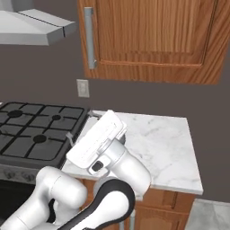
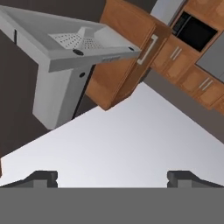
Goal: Retrieve the wine glasses from the counter and place one next to each plate.
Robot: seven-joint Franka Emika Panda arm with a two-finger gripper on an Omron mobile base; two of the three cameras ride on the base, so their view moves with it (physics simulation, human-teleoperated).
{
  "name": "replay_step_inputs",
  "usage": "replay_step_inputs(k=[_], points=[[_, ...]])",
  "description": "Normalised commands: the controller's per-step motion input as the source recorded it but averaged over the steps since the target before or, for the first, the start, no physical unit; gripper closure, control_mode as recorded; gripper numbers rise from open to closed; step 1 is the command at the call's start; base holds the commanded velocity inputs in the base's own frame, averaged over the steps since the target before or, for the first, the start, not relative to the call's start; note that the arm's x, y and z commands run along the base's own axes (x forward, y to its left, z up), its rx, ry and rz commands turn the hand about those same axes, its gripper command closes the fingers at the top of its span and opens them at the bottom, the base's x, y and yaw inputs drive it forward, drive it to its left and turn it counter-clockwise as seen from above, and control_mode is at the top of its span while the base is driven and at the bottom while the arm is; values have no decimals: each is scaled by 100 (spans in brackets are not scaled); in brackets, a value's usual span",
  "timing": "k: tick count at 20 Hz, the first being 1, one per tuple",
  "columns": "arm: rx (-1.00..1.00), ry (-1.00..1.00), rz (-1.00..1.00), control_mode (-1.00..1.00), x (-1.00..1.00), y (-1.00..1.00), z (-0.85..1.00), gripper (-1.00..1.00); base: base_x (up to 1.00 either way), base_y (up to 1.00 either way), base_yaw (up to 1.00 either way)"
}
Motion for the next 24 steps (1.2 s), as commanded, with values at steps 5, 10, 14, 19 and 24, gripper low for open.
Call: replay_step_inputs(k=[5, 10, 14, 19, 24], points=[[0, 0, 0, 100, 0, 0, 0, -100, 52, -18, 30], [0, 0, 0, 100, 0, 0, 0, -100, 42, -18, 22], [1, 0, 2, -100, 20, -5, 0, -100, 22, -7, 3], [-2, 0, -1, -100, 17, 0, -5, -100, 0, 0, 0], [-19, -4, -7, -100, 39, 0, -35, -100, 0, 0, 0]])
